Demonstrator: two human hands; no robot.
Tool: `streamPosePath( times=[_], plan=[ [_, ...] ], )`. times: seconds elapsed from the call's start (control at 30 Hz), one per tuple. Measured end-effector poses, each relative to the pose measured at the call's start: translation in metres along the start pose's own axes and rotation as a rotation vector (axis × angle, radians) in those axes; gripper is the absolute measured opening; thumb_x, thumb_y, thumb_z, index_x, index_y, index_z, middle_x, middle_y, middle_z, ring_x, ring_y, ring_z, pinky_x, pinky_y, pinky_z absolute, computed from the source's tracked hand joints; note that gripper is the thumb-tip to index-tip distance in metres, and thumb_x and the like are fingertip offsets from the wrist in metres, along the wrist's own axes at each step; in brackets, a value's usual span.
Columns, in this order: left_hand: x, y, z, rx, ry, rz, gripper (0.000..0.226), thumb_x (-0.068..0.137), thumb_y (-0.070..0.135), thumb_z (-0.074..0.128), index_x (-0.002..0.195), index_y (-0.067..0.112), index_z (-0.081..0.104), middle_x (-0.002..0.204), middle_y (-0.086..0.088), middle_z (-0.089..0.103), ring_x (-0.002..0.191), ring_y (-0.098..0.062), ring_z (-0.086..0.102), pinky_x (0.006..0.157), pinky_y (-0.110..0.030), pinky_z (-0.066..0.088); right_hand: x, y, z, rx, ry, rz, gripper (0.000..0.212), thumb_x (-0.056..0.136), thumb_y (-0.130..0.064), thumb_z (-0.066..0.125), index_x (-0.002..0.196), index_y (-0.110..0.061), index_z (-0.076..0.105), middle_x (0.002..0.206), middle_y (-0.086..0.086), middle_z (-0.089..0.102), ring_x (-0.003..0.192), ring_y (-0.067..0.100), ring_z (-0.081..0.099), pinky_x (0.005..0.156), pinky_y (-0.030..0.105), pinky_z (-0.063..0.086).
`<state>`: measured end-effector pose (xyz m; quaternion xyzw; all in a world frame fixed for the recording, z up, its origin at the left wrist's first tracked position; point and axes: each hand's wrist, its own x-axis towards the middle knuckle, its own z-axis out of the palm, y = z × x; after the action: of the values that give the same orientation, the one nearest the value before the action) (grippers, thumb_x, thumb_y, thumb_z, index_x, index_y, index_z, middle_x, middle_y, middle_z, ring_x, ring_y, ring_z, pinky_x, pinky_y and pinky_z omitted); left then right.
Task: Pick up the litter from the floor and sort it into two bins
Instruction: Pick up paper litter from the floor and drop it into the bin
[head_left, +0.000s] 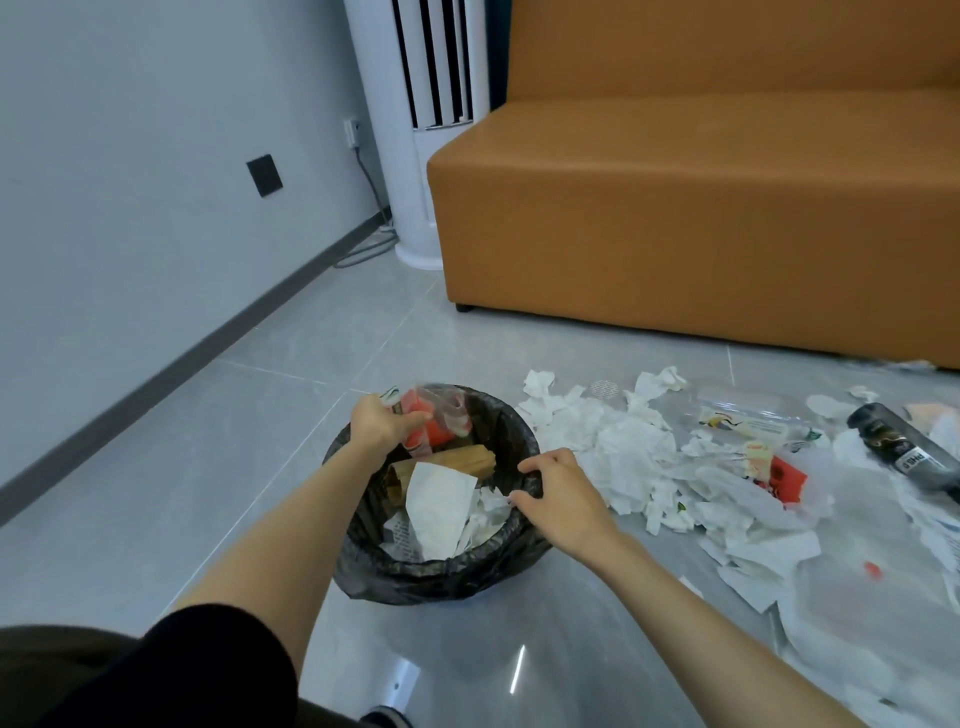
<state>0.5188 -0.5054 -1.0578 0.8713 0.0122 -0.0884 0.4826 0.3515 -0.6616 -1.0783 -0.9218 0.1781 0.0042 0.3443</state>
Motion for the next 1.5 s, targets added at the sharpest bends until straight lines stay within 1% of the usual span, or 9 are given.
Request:
streamPosePath(
  times=[0.13,0.33,0.6,0.8,0.97,1.1,1.2,1.37,1.5],
  plan=[
    [0.006,-0.014,0.003,0.118,-0.108,-0.031,0.023,0.074,0.013,0.079,0.092,0.004,0.067,0.076,-0.01,0.065,0.072,-0.022,0.062,0.069,-0.031,0.054,0.005,0.001,0.002,0.006,0.015,0.013,0.038,0.09,-0.035,0.056,0.126,-0.023,0.052,0.128,-0.003,0.039,0.075,0.01,0.052,0.071,0.026,0.043],
    [0.018,-0.028,-0.008,0.206,-0.309,-0.122,0.046,0.078,0.02,0.076,0.114,0.004,0.053,0.107,-0.015,0.063,0.094,-0.025,0.065,0.065,-0.027,0.057,0.011,0.005,0.003,0.013,0.026,0.021,0.034,0.09,-0.027,0.057,0.124,-0.023,0.053,0.129,-0.003,0.04,0.076,0.012,0.05,0.068,0.025,0.04],
    [0.013,-0.04,-0.001,0.375,-0.202,-0.087,0.02,0.091,0.016,0.056,0.102,0.0,0.062,0.069,-0.008,0.06,0.081,-0.024,0.059,0.084,-0.035,0.051,0.011,0.003,0.006,0.029,0.032,0.025,0.033,0.088,-0.019,0.057,0.121,-0.021,0.055,0.125,-0.002,0.042,0.064,0.009,0.048,0.067,0.024,0.038],
    [0.008,-0.037,0.0,0.78,-0.17,-0.053,0.022,0.089,0.006,0.052,0.109,-0.002,0.056,0.11,-0.018,0.063,0.104,-0.031,0.06,0.077,-0.031,0.049,0.011,0.005,0.003,0.009,0.034,0.015,0.035,0.087,-0.011,0.058,0.121,-0.018,0.056,0.127,0.001,0.043,0.073,0.012,0.05,0.07,0.021,0.038],
    [0.006,-0.038,-0.001,0.55,-0.213,-0.172,0.024,0.085,0.015,0.061,0.1,-0.003,0.062,0.075,-0.011,0.062,0.074,-0.025,0.064,0.057,-0.031,0.054,0.009,0.004,0.004,-0.016,0.022,0.031,0.038,0.09,-0.011,0.054,0.128,-0.016,0.051,0.131,0.003,0.039,0.081,0.015,0.051,0.073,0.024,0.039],
    [0.001,-0.027,-0.002,0.246,-0.19,-0.24,0.032,0.078,0.023,0.074,0.1,0.006,0.057,0.095,-0.013,0.062,0.087,-0.023,0.061,0.072,-0.034,0.055,0.005,0.003,0.004,-0.017,-0.02,0.024,0.045,0.091,-0.015,0.053,0.135,-0.017,0.044,0.135,0.003,0.035,0.088,0.017,0.054,0.077,0.026,0.043],
    [-0.008,-0.012,-0.011,0.322,-0.156,-0.117,0.032,0.072,0.024,0.08,0.091,0.009,0.058,0.099,-0.011,0.064,0.093,-0.025,0.06,0.078,-0.035,0.051,0.0,0.004,0.0,-0.012,-0.044,0.006,0.049,0.091,-0.016,0.054,0.138,-0.017,0.042,0.139,0.004,0.035,0.103,0.019,0.056,0.088,0.027,0.044],
    [-0.024,0.006,-0.02,0.401,-0.031,0.186,0.088,0.068,0.024,0.083,0.141,0.02,0.033,0.138,-0.01,0.046,0.118,-0.028,0.052,0.088,-0.037,0.047,-0.007,0.005,-0.005,-0.006,-0.058,0.003,0.052,0.09,-0.014,0.056,0.14,-0.013,0.042,0.143,0.009,0.036,0.125,0.02,0.047,0.1,0.024,0.036],
    [-0.033,0.008,-0.013,0.712,-0.089,0.451,0.075,0.082,0.026,0.07,0.144,0.027,0.029,0.141,-0.005,0.044,0.123,-0.024,0.048,0.093,-0.037,0.047,-0.011,0.008,-0.011,-0.01,-0.058,0.034,0.053,0.086,-0.008,0.058,0.138,-0.01,0.046,0.143,0.01,0.038,0.129,0.021,0.043,0.102,0.024,0.034]
  ],
)
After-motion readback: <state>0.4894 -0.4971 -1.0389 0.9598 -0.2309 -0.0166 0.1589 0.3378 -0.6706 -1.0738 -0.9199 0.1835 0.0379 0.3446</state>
